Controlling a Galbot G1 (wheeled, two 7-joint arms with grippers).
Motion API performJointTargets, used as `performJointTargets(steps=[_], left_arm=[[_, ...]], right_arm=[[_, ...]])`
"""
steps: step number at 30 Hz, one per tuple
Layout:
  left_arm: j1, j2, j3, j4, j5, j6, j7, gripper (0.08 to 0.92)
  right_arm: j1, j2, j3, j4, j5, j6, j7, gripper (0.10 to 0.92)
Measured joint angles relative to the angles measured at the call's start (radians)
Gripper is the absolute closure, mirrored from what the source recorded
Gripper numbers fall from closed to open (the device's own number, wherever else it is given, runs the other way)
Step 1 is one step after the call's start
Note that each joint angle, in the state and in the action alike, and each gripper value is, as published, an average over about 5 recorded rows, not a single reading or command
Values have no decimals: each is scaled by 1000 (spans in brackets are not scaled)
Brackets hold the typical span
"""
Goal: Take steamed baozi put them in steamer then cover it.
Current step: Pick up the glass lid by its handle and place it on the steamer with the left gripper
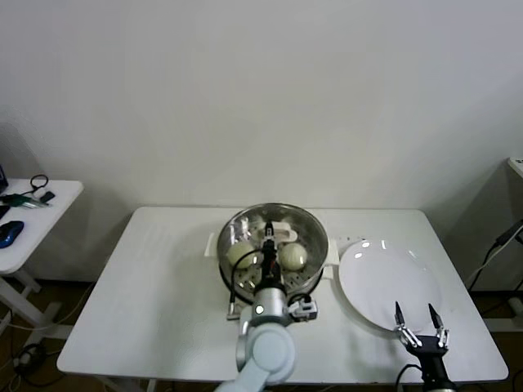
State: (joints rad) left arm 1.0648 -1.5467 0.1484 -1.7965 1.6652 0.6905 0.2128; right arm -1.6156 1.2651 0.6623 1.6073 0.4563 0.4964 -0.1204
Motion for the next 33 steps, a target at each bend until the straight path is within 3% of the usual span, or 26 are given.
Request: performJointTargets(steps=[20,33], left_arm=[[-1,6,-18,29,2,-11,-10,851],[16,40,5,-28,-72,-18,-18,495]], right_arm=[[4,7,-4,-2,-2,8,0,203],[7,10,-6,2,-3,-5,-1,203]])
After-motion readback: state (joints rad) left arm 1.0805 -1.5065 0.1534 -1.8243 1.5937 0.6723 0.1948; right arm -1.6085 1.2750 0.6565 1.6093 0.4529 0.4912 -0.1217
